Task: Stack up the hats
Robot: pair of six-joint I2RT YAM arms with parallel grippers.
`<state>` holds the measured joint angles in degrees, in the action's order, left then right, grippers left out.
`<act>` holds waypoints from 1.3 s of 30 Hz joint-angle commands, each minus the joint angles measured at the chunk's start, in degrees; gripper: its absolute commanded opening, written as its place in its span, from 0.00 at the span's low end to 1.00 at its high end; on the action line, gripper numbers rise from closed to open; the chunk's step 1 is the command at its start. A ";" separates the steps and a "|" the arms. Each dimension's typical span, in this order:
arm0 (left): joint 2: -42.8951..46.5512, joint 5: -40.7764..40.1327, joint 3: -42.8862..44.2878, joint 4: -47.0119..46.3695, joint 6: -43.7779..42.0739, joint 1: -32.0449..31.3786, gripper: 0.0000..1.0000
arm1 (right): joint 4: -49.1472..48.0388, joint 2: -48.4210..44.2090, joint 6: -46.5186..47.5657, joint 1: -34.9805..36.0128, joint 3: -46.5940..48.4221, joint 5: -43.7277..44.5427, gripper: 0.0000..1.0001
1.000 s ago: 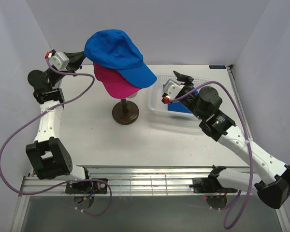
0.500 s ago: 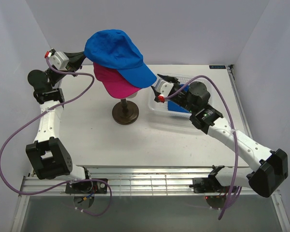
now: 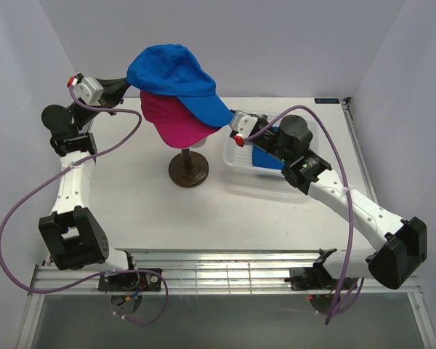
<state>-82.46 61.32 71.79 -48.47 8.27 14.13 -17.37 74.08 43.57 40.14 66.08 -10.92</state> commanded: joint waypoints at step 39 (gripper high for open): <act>-6.05 -11.13 4.84 6.28 -16.71 -0.68 0.00 | 17.28 19.96 25.58 12.51 46.41 35.08 0.08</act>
<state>-87.83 52.21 74.65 -43.27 -5.48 13.80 0.16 93.65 65.43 52.53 109.21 17.45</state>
